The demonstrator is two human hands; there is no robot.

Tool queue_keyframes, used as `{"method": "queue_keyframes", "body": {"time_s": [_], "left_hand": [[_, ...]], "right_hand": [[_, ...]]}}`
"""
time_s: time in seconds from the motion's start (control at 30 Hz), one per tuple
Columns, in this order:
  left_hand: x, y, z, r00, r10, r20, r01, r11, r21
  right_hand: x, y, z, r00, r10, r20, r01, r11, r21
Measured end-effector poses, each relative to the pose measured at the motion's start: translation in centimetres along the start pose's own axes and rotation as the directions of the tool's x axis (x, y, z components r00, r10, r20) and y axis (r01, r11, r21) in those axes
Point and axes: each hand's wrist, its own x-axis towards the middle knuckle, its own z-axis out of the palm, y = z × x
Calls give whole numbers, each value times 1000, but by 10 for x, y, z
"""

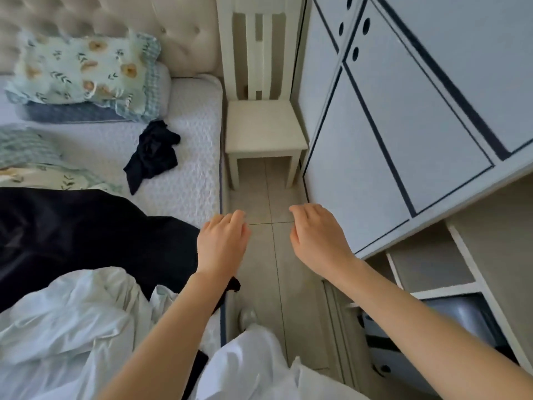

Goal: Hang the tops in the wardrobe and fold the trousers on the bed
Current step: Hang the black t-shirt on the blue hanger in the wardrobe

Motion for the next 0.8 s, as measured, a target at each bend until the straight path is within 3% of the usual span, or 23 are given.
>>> {"method": "queue_keyframes", "body": {"time_s": [0.27, 0.53, 0.8], "left_hand": [[55, -101, 39, 959, -248, 134, 237, 967, 95], [115, -151, 80, 845, -479, 238, 466, 878, 110], [202, -186, 120, 681, -689, 250, 654, 725, 215]], "right_hand": [[119, -13, 63, 968, -113, 223, 111, 994, 23], [253, -14, 114, 898, -279, 340, 285, 958, 34], [402, -10, 163, 754, -464, 465, 493, 868, 65]]}}
